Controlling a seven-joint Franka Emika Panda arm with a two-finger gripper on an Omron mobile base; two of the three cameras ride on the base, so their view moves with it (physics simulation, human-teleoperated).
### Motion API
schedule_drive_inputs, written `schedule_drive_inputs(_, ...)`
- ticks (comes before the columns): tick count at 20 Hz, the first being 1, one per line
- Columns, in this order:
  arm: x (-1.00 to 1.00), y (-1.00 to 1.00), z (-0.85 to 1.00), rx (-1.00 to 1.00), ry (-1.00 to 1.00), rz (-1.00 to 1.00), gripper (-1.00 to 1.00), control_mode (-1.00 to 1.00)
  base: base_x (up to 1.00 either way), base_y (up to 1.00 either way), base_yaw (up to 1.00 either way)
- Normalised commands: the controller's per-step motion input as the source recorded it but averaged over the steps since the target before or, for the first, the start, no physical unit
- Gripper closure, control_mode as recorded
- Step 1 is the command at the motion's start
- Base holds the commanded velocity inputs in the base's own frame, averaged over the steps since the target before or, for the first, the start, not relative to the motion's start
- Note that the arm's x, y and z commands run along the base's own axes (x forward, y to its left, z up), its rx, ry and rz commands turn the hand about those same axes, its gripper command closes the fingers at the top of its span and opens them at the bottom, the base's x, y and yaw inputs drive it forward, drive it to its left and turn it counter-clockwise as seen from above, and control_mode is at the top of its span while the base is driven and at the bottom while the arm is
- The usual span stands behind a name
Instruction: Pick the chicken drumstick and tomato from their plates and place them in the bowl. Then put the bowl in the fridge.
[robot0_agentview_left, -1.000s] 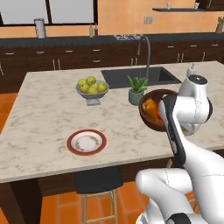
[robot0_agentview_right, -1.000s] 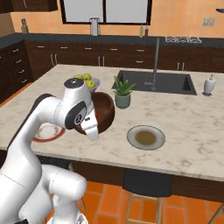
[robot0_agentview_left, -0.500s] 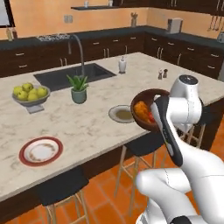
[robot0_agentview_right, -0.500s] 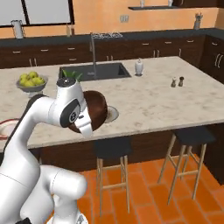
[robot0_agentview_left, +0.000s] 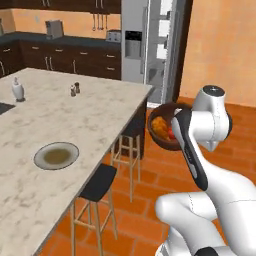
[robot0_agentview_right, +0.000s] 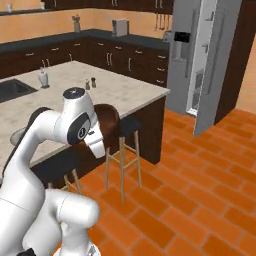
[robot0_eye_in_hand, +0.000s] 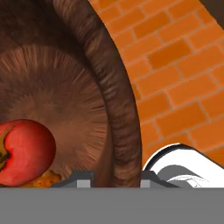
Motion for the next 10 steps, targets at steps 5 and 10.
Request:
schedule_drive_inputs(5,0.00,0.00,0.00,0.00,0.00,0.00,1.00,1.00,0.74,0.10,-0.54)
schedule_drive_inputs(10,0.00,0.00,0.00,0.00,0.00,0.00,1.00,1.00,1.00,-0.03,-0.09)
